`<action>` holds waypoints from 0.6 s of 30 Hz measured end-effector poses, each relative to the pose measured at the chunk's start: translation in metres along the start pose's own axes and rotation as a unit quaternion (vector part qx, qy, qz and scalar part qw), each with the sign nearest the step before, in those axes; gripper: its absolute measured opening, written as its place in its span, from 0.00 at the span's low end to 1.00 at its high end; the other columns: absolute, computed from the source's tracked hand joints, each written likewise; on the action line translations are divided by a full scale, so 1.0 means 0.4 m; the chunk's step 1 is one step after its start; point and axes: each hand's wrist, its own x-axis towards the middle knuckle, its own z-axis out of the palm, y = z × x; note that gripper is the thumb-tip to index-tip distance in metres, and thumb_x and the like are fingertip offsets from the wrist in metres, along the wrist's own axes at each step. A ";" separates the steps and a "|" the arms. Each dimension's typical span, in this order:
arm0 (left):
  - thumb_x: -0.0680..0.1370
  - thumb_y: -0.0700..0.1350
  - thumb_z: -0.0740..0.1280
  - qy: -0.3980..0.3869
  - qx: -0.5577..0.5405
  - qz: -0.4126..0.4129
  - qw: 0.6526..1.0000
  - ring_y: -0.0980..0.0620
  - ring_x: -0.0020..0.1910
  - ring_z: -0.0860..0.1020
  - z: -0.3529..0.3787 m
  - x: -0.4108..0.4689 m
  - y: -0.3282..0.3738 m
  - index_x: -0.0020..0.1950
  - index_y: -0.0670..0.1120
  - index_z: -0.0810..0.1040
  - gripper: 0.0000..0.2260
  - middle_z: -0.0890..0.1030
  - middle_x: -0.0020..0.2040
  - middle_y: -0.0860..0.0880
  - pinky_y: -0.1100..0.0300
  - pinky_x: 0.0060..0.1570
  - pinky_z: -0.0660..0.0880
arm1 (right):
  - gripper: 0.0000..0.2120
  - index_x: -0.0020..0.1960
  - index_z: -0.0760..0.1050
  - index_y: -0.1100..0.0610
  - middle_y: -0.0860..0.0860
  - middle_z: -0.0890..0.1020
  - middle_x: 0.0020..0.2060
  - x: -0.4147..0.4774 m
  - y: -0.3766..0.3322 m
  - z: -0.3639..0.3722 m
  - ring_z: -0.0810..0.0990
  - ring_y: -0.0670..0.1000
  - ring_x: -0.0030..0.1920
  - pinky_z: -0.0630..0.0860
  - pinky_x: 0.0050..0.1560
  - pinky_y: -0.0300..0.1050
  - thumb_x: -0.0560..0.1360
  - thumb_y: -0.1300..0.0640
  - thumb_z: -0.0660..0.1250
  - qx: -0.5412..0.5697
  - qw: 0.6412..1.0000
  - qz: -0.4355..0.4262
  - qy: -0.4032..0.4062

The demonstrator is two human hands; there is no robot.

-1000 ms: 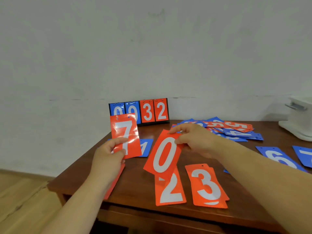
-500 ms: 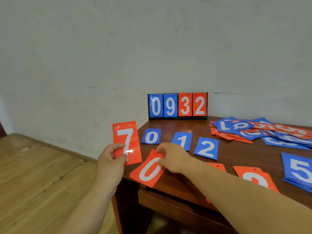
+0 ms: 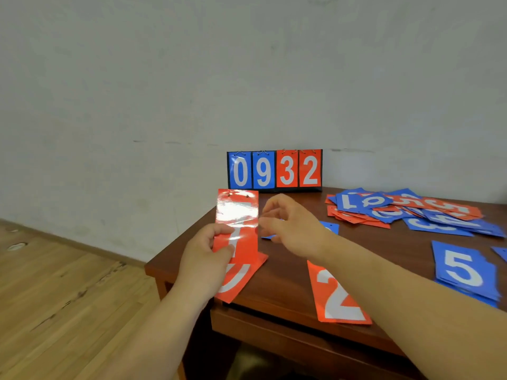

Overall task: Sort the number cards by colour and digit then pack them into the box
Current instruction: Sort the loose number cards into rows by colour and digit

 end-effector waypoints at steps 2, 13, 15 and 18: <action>0.80 0.42 0.70 -0.047 -0.002 0.017 0.999 0.58 0.48 0.83 0.044 -0.011 0.028 0.53 0.60 0.78 0.11 0.79 0.54 0.63 0.67 0.36 0.79 | 0.05 0.52 0.76 0.46 0.42 0.82 0.48 -0.020 0.003 -0.027 0.83 0.44 0.49 0.80 0.43 0.37 0.78 0.53 0.70 -0.012 1.000 -0.015 0.009; 0.76 0.38 0.72 -0.207 0.021 0.070 0.975 0.59 0.34 0.80 0.360 -0.114 0.127 0.54 0.55 0.81 0.13 0.82 0.47 0.52 0.65 0.36 0.77 | 0.12 0.51 0.78 0.47 0.49 0.80 0.35 -0.246 0.127 -0.329 0.79 0.46 0.33 0.77 0.36 0.46 0.73 0.62 0.70 -0.076 0.982 0.038 0.168; 0.74 0.38 0.73 -0.248 0.031 0.088 0.964 0.56 0.36 0.78 0.460 -0.150 0.149 0.49 0.55 0.83 0.12 0.82 0.42 0.55 0.62 0.40 0.77 | 0.14 0.53 0.77 0.48 0.46 0.80 0.36 -0.327 0.142 -0.404 0.78 0.42 0.33 0.76 0.37 0.41 0.73 0.64 0.69 -0.093 0.976 0.048 0.191; 0.73 0.36 0.73 -0.300 0.031 0.107 0.948 0.56 0.32 0.74 0.600 -0.217 0.195 0.47 0.54 0.83 0.12 0.77 0.35 0.55 0.63 0.33 0.73 | 0.15 0.54 0.77 0.46 0.48 0.81 0.42 -0.430 0.165 -0.512 0.79 0.46 0.40 0.76 0.41 0.37 0.73 0.63 0.70 -0.116 0.960 0.067 0.248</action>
